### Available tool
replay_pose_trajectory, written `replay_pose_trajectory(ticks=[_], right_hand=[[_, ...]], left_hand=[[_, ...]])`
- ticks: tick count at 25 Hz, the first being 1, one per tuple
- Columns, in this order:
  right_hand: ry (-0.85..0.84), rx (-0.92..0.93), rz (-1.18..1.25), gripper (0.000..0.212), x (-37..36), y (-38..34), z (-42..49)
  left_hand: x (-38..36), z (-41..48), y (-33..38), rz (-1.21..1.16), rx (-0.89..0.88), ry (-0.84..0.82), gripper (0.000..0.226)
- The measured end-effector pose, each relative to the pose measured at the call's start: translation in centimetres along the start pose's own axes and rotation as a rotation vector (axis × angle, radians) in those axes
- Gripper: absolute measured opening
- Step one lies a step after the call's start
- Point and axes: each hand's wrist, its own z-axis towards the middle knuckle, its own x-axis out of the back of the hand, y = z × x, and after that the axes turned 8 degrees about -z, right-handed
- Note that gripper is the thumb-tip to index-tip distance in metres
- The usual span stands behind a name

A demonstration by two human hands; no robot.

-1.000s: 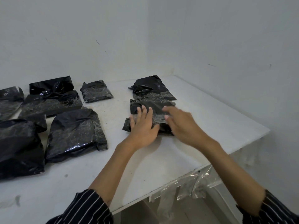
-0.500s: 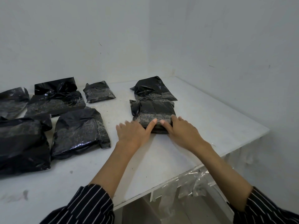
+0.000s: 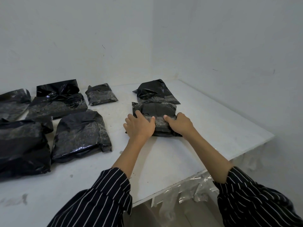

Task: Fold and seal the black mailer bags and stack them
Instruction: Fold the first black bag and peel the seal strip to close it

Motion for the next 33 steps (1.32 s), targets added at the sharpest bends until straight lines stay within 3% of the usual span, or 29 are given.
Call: replay_pose_trajectory(ticks=[3,6,10,15,16,18,20,21,23,24,27,29,31,33], right_hand=[[-0.012,0.003,0.056,0.033,0.2,0.2,0.0],[-0.122,-0.061,0.317,0.025,1.1,0.2,-0.5],[-0.12,-0.105,0.53,0.02,1.1,0.5,-1.2],[-0.162,-0.087,0.891,0.015,-0.2,-1.1,-3.4],[-0.216,-0.053,0.942,0.012,-0.1,-1.6,-4.2],[-0.273,-0.003,0.801,0.019,0.7,-2.4,-5.9],[-0.099,0.094,0.22,0.035,1.6,-2.0,-6.4],[0.096,0.153,-0.09,0.037,2.1,-1.6,-6.2],[0.413,0.322,-0.352,0.036,3.6,-1.3,-5.4],[0.42,0.438,-0.327,0.038,4.4,-1.3,-4.7],[0.058,0.682,-0.259,0.044,5.2,-1.2,-2.7],[-0.022,0.61,-0.412,0.039,3.9,-0.9,-2.2],[0.132,0.487,-0.683,0.039,2.3,-0.6,-2.4],[0.246,0.637,-0.662,0.04,1.2,0.2,-2.8]], left_hand=[[-0.2,0.1,-0.2,-0.011,-0.039,0.041,0.038],[0.2,-0.2,-0.8,-0.068,-0.034,0.1,0.036],[2.1,-1.6,-1.7,-0.243,0.181,0.233,0.072],[2.4,-1.6,-1.3,-1.049,0.364,-0.018,0.124],[2.2,-1.8,-1.1,-1.183,0.346,-0.045,0.12],[2.2,-1.7,-1.0,-1.276,0.271,0.013,0.079],[3.3,-1.7,-1.5,-1.236,0.193,-0.045,0.054],[3.9,-1.3,-2.1,-1.184,0.152,-0.136,0.048],[5.7,-0.7,-2.7,-0.98,0.081,-0.354,0.039],[6.6,-0.7,-2.8,-0.845,0.057,-0.466,0.035],[7.6,0.5,-2.4,-0.561,-0.057,-0.674,0.035],[7.0,1.1,-2.0,-0.32,-0.191,-0.544,0.044],[5.9,0.8,-1.9,-0.013,-0.338,-0.225,0.05],[5.2,-1.1,-1.9,0.012,-0.506,-0.1,0.046]])
